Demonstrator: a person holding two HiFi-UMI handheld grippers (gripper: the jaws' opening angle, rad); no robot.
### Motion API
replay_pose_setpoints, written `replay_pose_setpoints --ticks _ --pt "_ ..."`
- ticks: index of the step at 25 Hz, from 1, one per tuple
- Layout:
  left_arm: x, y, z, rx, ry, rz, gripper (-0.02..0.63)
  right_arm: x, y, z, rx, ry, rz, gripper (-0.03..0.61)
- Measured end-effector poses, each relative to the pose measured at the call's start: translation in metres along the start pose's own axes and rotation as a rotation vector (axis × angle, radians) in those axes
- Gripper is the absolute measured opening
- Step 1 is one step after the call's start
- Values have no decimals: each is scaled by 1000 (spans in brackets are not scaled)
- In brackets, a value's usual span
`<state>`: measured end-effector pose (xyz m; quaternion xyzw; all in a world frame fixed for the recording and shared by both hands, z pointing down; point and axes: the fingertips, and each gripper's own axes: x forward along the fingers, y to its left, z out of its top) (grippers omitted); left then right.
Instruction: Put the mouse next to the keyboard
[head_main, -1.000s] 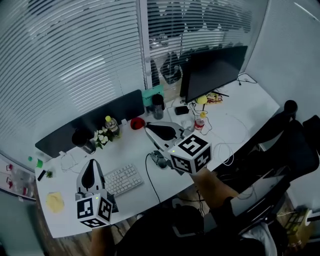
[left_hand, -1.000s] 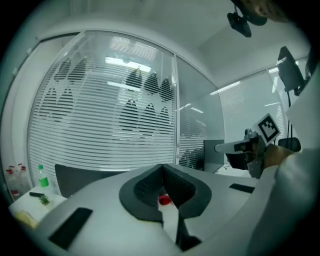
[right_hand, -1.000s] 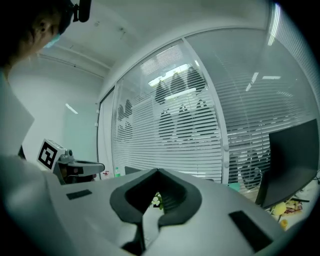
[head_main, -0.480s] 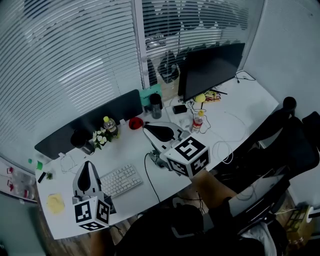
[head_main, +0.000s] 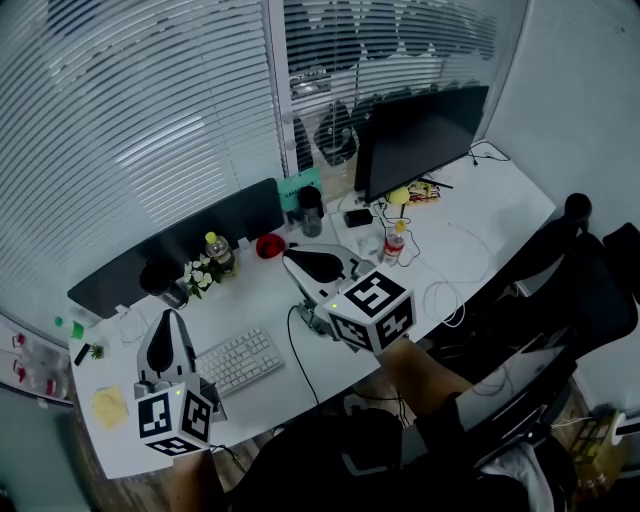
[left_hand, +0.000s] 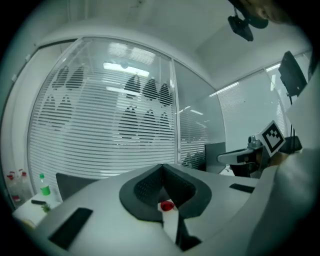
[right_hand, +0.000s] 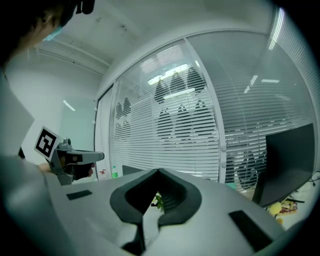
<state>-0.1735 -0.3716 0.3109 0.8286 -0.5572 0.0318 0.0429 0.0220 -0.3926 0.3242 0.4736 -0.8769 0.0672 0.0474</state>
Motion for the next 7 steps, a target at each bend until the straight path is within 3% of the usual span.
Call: replay_pose_setpoints --ticks 3,7 --pt "0 0 -1 -47 8 -3 29 2 1 4 7 -11 -2 -1" --pt "1 2 3 -25 -1 11 29 6 3 9 3 -17 -6 0"
